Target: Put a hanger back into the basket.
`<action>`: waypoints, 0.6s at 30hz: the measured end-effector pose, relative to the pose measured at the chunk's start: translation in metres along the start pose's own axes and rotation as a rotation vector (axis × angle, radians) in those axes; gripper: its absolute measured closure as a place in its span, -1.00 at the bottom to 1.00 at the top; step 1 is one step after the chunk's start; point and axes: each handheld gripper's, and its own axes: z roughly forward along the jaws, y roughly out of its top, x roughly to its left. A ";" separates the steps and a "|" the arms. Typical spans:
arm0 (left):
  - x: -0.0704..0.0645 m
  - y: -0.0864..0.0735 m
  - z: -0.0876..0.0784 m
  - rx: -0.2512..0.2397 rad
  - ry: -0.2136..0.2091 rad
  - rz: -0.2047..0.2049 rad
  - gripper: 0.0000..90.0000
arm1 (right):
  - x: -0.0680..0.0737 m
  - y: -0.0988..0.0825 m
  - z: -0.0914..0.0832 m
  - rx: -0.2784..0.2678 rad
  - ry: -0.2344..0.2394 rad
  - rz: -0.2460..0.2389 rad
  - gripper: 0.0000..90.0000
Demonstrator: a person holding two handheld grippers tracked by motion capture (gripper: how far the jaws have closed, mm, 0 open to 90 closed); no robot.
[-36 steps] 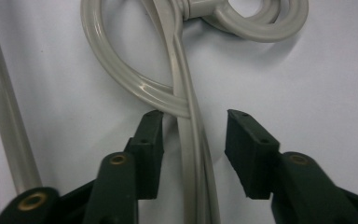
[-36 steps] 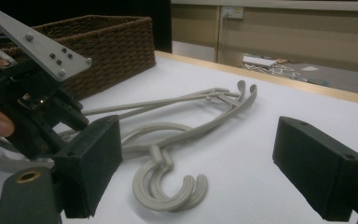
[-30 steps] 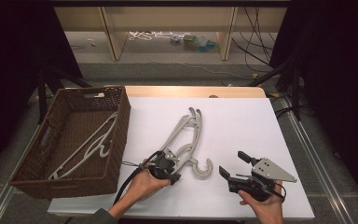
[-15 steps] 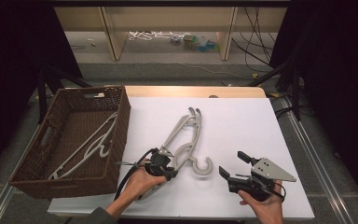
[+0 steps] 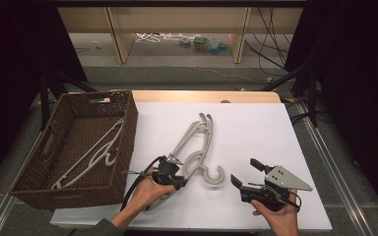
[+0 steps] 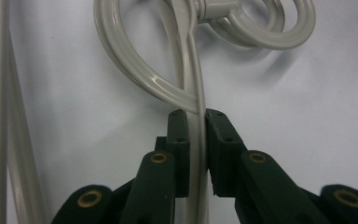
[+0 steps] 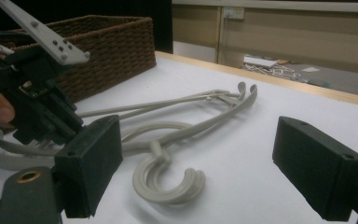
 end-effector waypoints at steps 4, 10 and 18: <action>-0.002 0.000 -0.001 -0.001 0.008 0.013 0.79 | -0.001 0.001 0.000 0.004 -0.001 0.000 -0.63; -0.002 0.000 0.000 0.000 -0.003 0.008 0.79 | -0.001 0.000 0.002 -0.001 0.003 0.000 -0.63; 0.000 0.002 -0.009 -0.053 -0.016 -0.038 0.80 | -0.002 0.000 0.001 0.007 0.007 0.002 -0.63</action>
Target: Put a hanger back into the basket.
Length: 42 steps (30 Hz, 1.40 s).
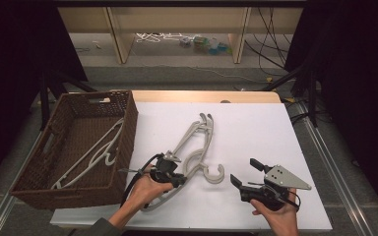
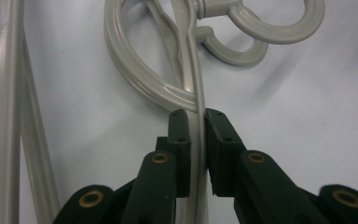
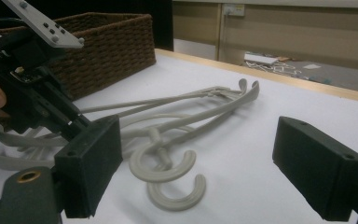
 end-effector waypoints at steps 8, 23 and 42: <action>0.001 0.001 -0.009 -0.084 -0.003 -0.054 0.80 | -0.001 0.000 -0.001 -0.014 -0.008 0.000 -0.63; 0.002 0.008 -0.050 -0.268 -0.082 -0.171 0.80 | -0.003 0.000 -0.003 -0.001 -0.009 0.003 -0.63; -0.005 0.020 -0.125 -0.405 -0.125 -0.153 0.80 | -0.002 0.000 -0.003 0.015 -0.013 0.034 -0.63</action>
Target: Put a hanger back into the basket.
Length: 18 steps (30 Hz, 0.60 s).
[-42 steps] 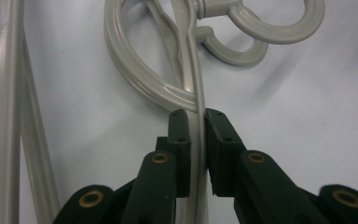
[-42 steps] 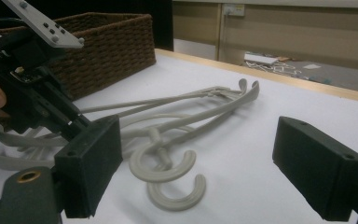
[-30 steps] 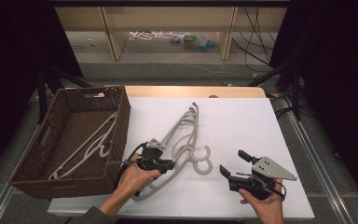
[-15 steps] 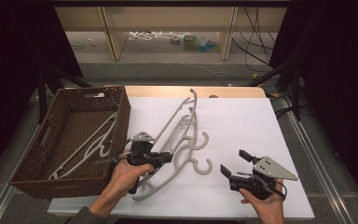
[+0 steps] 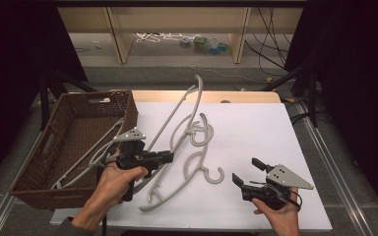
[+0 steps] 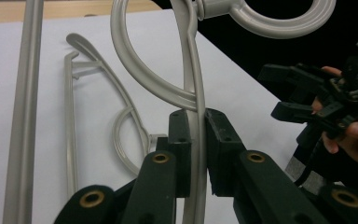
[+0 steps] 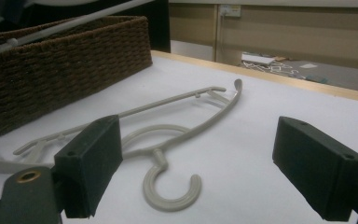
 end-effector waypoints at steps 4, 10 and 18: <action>-0.003 0.009 -0.012 0.000 0.006 0.024 0.81 | 0.000 -0.001 0.003 -0.013 0.012 0.008 -0.63; -0.001 0.023 -0.032 -0.019 0.027 0.033 0.81 | 0.000 -0.001 0.003 0.000 0.010 -0.001 -0.63; 0.002 0.039 -0.062 -0.041 0.065 0.054 0.81 | 0.000 -0.001 0.004 0.002 0.011 0.001 -0.63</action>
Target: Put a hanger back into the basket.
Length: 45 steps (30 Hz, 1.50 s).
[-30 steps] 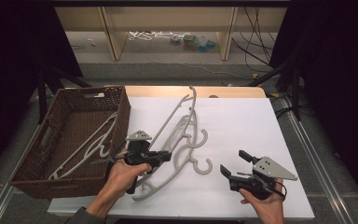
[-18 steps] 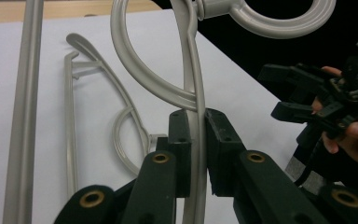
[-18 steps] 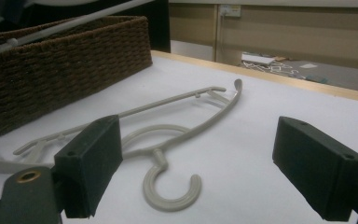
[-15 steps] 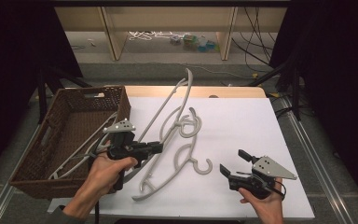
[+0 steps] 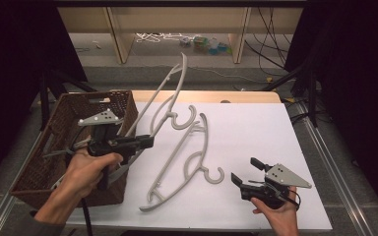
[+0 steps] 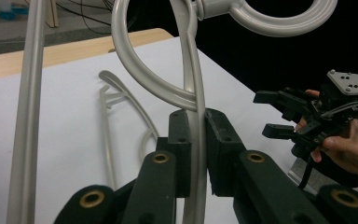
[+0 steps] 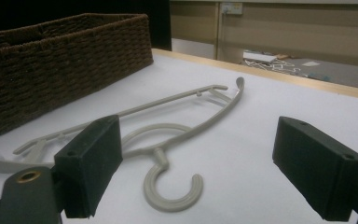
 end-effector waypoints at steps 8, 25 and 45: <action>0.017 0.002 -0.022 -0.014 0.053 0.020 0.81 | 0.000 0.000 0.001 0.004 0.004 0.006 -0.64; 0.081 -0.026 -0.053 -0.017 0.140 -0.043 0.81 | 0.001 -0.001 0.002 0.003 0.010 0.006 -0.64; 0.122 -0.059 -0.079 0.032 0.184 0.007 0.81 | 0.000 0.000 0.002 -0.007 -0.008 0.010 -0.64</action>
